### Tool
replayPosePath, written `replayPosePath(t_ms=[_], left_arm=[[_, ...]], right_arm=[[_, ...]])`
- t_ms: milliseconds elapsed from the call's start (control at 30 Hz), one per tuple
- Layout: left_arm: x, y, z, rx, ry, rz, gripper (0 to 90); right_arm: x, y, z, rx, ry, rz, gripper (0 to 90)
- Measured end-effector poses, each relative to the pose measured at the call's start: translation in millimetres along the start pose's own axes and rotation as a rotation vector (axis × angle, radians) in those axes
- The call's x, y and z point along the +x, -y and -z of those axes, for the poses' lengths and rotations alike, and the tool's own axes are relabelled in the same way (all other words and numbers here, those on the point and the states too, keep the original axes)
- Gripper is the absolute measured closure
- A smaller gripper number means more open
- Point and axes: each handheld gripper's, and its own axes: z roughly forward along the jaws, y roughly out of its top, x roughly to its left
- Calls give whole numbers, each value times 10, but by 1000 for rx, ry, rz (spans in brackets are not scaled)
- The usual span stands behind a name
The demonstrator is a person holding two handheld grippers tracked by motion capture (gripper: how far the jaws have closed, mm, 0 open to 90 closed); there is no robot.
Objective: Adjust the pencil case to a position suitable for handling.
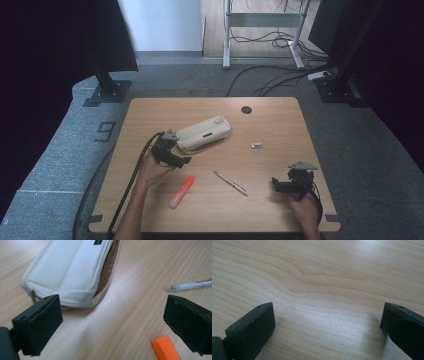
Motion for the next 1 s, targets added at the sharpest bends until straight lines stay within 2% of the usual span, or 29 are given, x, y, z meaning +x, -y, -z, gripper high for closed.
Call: replayPosePath(t_ms=[33, 100, 133, 200, 367, 500, 600, 633, 733, 767, 800, 833, 900, 1000], left_arm=[[30, -62, -44, -4, 18, 10, 37], [39, -92, -62, -12, 26, 6, 43], [53, -159, -102, -8, 37, 7, 56], [55, -188, -122, -8, 33, -2, 62], [108, -329, -237, 31, 39, -18, 97], [150, -373, -321, 28, 52, -18, 143], [184, -383, -404, 48, 56, -16, 178], [202, -383, -458, 58, 43, -16, 206], [218, -375, -497, 57, 42, -15, 247], [233, -357, -537, 65, 20, -16, 316], [233, -357, -537, 65, 20, -16, 335], [250, -331, -577, 86, -15, -14, 352], [257, -315, -591, 93, -22, -15, 384], [279, -269, -593, 69, -23, 6, 405]], right_arm=[[0, 0, 0, 0, 0, 0, 0], [0, 0, 0, 0, 0, 0, 0], [0, 0, 0, 0, 0, 0, 0], [0, 0, 0, 0, 0, 0, 0], [0, 0, 0, 0, 0, 0, 0], [0, 0, 0, 0, 0, 0, 0], [1, 0, 0, 0, 0, -1, 0], [1, 0, 0, 0, 0, -1, 0], [1, 0, 0, 0, 0, -1, 0], [1, 0, 0, 0, 0, -1, 0], [1, 0, 0, 0, 0, -1, 0], [0, 0, 0, 0, 0, 0, 0], [0, 0, 0, 0, 0, 0, 0], [0, 0, 0, 0, 0, 0, 0]])
